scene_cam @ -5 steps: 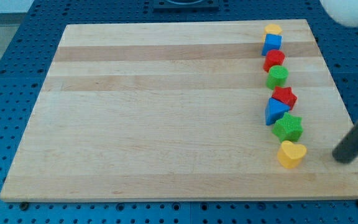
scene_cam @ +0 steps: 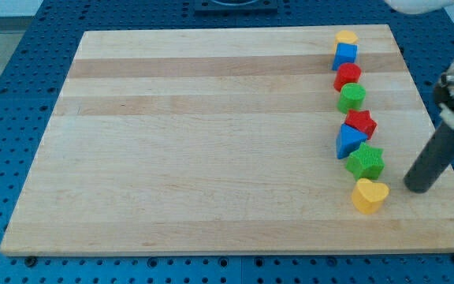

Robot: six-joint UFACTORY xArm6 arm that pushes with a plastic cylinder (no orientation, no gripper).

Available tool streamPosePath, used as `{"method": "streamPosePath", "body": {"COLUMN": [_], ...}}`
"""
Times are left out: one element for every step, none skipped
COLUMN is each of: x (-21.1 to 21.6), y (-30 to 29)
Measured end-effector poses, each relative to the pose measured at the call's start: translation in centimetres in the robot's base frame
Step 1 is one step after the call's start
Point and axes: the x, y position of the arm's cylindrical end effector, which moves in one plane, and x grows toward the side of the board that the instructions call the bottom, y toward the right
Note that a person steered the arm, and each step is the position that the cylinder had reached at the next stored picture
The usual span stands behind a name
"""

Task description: Slide the green circle to the bottom left

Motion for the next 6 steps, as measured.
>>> {"method": "streamPosePath", "body": {"x": [-2.2, -0.8, -0.3, -0.1, 0.3, 2.2], "y": [-1.1, -3.9, -5.9, -5.4, -0.7, 5.5]}}
